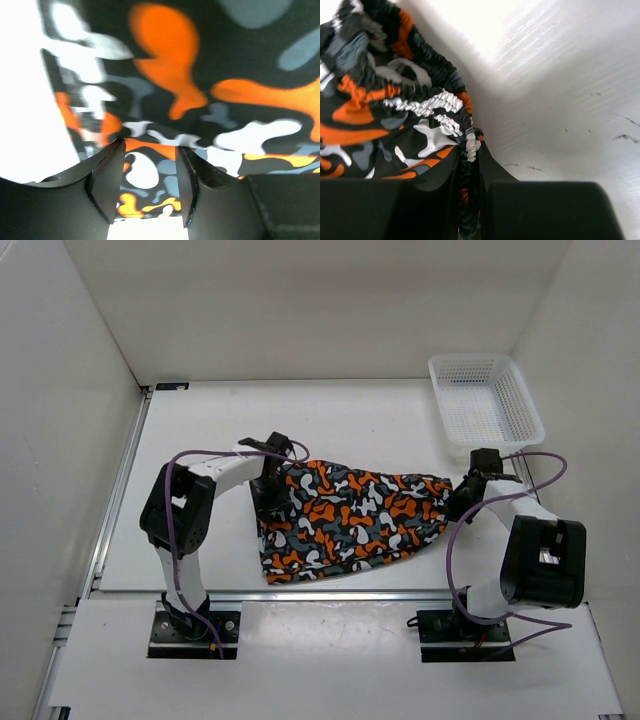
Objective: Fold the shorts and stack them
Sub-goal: Fold the shorts
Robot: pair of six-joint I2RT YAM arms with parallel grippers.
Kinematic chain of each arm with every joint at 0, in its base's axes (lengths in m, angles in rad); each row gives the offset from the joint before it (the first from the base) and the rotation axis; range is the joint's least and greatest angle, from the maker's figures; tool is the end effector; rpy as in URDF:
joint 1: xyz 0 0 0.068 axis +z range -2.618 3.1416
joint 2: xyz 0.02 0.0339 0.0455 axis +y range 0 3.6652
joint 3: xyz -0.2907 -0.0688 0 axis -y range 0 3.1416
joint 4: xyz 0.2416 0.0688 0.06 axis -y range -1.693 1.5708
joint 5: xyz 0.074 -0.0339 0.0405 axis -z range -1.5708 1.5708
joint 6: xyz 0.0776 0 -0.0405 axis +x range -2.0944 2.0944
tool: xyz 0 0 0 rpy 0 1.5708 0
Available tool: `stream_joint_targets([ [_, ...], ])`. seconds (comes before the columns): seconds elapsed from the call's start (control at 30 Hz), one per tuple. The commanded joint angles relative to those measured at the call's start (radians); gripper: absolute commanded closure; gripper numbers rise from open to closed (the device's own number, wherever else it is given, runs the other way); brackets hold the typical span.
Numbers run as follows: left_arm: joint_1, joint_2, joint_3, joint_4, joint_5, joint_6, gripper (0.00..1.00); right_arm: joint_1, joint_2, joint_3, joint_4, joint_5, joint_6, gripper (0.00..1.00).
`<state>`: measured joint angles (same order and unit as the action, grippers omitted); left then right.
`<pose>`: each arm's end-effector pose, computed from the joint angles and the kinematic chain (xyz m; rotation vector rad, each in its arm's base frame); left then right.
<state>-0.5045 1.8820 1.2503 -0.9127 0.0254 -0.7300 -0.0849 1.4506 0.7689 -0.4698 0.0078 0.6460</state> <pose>0.2997 -0.1677 0.1445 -0.3521 3.1144 -0.0564 0.2712 -0.0237 0.1580 0.9787 2.5514 0.1508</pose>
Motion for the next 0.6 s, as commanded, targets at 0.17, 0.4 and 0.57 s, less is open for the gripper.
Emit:
stream_joint_targets([
  [0.17, 0.125, -0.238, -0.064, -0.016, -0.012, 0.090, 0.50, 0.003, -0.145, 0.072, -0.059, 0.083, -0.029, 0.99],
  [0.4, 0.153, -0.166, -0.164, 0.147, 0.066, 0.046, 0.90, 0.028, -0.190, 0.136, -0.105, 0.122, -0.029, 0.99],
  [0.57, 0.121, -0.075, -0.111, 0.156, 0.076, 0.024, 0.90, 0.123, -0.210, 0.190, -0.141, 0.190, -0.020, 0.99],
])
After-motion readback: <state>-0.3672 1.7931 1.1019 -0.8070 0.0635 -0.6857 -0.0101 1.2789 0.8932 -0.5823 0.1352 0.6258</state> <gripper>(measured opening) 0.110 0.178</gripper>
